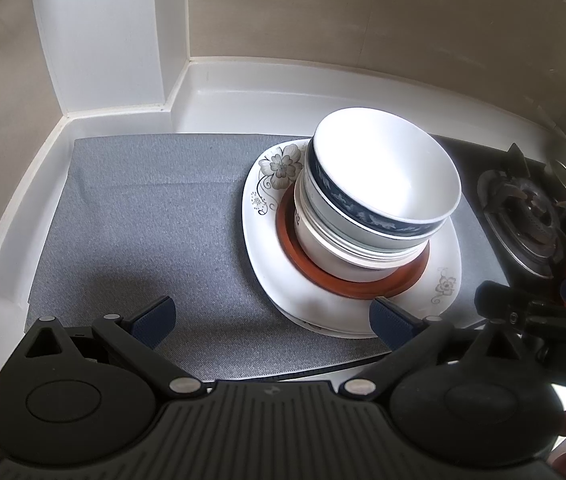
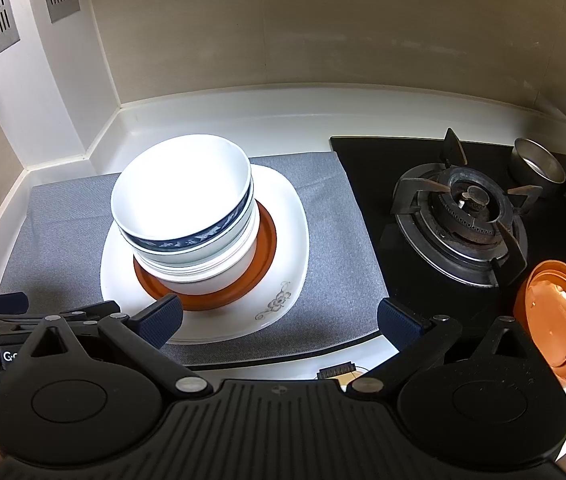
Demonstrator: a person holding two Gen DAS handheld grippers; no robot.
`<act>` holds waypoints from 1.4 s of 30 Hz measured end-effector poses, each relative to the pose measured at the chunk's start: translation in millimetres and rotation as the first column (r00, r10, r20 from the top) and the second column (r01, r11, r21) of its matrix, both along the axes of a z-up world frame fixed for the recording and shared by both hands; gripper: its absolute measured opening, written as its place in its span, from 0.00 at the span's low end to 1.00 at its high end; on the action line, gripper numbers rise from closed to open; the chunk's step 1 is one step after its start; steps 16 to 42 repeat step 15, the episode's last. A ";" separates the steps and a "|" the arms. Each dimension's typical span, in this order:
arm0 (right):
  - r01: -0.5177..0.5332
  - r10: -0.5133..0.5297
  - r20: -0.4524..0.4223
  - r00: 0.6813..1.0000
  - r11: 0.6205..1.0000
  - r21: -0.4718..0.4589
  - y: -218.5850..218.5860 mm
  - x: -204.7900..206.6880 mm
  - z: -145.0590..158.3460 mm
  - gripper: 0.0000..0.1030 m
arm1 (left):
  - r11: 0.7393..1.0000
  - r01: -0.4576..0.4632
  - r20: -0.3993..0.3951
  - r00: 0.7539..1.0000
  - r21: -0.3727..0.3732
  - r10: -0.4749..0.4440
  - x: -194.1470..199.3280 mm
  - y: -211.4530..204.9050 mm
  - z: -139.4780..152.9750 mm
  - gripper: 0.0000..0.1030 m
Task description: Organize plates and bowls
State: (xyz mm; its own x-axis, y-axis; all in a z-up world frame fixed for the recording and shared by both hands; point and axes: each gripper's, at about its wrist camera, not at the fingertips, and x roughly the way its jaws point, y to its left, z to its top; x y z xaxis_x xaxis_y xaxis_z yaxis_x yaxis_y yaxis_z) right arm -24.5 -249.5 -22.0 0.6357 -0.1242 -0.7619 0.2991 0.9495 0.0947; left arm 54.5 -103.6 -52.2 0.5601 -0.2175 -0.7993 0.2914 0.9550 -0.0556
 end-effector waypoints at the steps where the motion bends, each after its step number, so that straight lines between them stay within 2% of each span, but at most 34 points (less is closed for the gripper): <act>1: 0.001 -0.001 -0.001 1.000 1.000 0.000 -0.1 0.4 -0.5 1.00 | 1.000 0.000 0.000 1.000 0.000 0.000 -0.1 0.0 -0.1 1.00; 42: -0.005 0.005 -0.001 1.000 1.000 0.004 0.1 2.0 -0.8 1.00 | 1.000 0.005 0.007 1.000 0.012 -0.006 0.7 1.8 -0.1 1.00</act>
